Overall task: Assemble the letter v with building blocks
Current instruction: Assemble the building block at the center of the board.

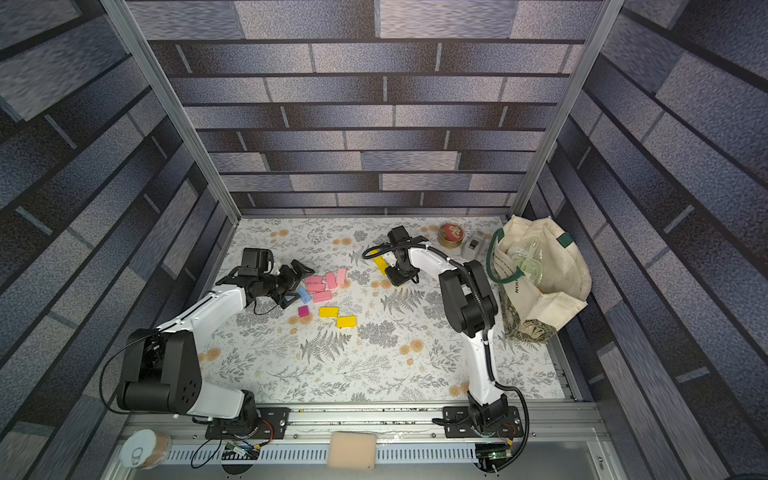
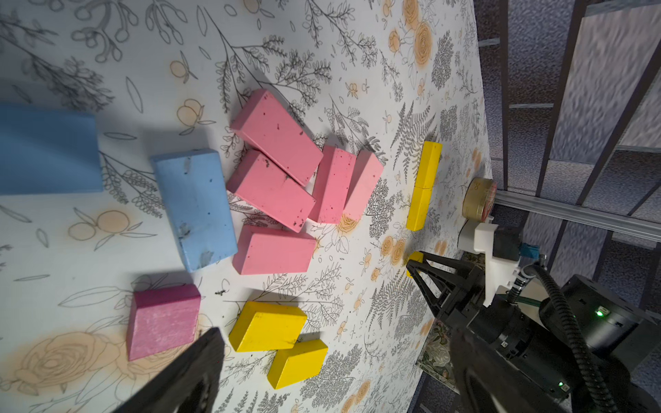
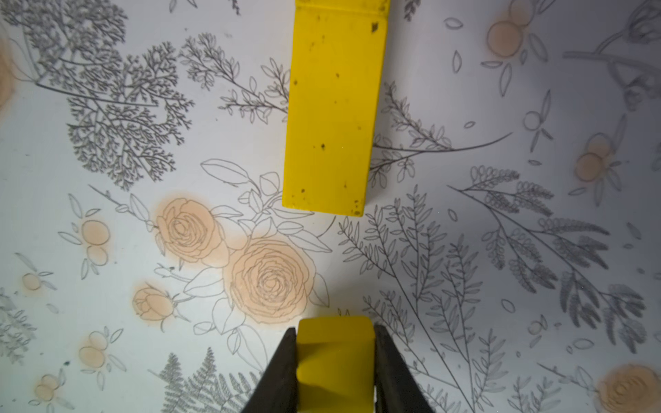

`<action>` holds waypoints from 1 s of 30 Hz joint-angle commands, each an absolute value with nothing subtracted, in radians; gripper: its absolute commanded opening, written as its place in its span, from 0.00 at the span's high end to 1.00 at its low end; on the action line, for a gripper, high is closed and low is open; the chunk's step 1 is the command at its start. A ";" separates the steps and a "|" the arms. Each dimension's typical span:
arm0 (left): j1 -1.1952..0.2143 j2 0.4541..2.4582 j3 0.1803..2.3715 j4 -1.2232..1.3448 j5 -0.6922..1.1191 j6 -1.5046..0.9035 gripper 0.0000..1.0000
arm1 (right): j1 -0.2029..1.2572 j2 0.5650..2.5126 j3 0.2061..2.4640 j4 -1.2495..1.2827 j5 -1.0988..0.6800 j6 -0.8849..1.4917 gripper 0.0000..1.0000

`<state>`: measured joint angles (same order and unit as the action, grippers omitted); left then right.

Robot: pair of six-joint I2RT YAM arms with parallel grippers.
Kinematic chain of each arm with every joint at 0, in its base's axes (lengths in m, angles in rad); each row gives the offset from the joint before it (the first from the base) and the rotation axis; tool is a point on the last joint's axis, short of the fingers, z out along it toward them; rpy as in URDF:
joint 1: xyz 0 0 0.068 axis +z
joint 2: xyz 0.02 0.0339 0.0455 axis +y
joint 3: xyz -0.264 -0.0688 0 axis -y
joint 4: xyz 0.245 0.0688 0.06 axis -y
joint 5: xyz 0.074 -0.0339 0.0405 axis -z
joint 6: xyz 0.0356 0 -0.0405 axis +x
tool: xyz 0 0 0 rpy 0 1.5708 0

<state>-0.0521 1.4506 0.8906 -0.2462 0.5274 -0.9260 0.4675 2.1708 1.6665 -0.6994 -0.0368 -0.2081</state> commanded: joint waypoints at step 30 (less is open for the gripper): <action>-0.046 1.456 0.875 -0.242 0.538 -0.933 0.00 | 0.492 2.134 1.579 -0.677 0.000 -0.210 0.55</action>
<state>-0.0505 1.4597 0.8906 -0.2459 0.5285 -0.9291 0.4870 2.1536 1.6093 -0.6491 -0.0101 -0.1997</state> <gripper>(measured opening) 0.996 0.451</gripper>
